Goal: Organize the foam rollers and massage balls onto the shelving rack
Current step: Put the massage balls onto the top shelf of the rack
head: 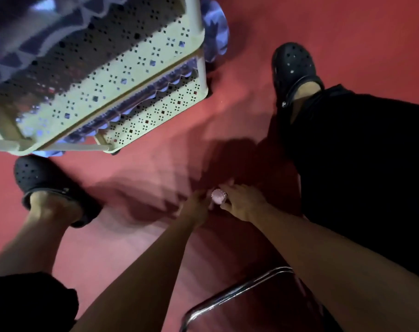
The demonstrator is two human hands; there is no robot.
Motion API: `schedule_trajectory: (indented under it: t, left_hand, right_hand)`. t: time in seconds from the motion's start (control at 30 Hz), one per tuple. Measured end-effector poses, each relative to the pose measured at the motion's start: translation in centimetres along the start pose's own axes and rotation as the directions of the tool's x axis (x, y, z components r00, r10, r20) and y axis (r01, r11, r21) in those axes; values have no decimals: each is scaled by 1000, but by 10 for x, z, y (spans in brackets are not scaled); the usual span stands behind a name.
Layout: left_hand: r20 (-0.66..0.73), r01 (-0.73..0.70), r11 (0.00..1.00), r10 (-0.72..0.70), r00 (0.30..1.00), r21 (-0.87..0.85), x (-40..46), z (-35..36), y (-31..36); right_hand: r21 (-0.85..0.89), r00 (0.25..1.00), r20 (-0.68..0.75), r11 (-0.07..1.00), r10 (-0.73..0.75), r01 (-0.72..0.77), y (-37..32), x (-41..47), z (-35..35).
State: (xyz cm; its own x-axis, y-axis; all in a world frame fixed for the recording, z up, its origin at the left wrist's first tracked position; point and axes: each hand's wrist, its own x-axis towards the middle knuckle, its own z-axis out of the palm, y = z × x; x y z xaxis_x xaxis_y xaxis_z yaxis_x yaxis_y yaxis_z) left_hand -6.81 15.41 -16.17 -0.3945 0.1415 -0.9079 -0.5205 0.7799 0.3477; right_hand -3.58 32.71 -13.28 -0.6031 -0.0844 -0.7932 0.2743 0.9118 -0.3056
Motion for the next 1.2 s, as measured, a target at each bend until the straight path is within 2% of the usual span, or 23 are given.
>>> schedule_trajectory:
  t: [0.07, 0.3, 0.4, 0.5, 0.6, 0.7, 0.8, 0.9, 1.03, 1.2]
  left_hand:
    - [41, 8, 1000, -7, 999, -24, -2, 0, 4]
    - [50, -30, 983, 40, 998, -183, -17, -3, 10]
    - [26, -98, 964, 108, 994, -249, -55, -19, 30]
    - [9, -149, 938, 160, 987, -312, -105, -37, 53]
    - [-19, -223, 907, 232, 973, -357, -160, -59, 77]
    - [-127, -358, 894, 336, 933, -268, -214, -88, 99]
    - [-247, -504, 852, 462, 852, -145, -281, -118, 125]
    - [-363, -625, 780, 583, 726, 3, -350, -146, 149]
    - [-526, -702, 685, 678, 514, 197, -435, -185, 178]
    - [-638, -687, 587, 735, 231, 429, -544, -227, 216]
  right_hand:
    - [31, 1000, 22, 1000, -3, 3, 0, 9, 6]
    - [135, 999, -36, 991, 2, 3, -10, 3, -5]
    - [198, 995, -78, 977, -68, 83, -17, -26, -31]
    - [258, 967, -184, 941, -176, 220, -30, -69, -65]
    - [206, 934, -272, 934, -230, 290, -52, -117, -104]
    - [130, 890, -362, 930, -278, 344, -80, -163, -142]
    - [-12, 801, -474, 912, -366, 409, -111, -216, -186]
    - [-159, 671, -590, 879, -450, 449, -140, -271, -232]
    - [-334, 485, -687, 828, -541, 451, -182, -342, -291]
    - [-500, 314, -715, 771, -625, 395, -232, -424, -358]
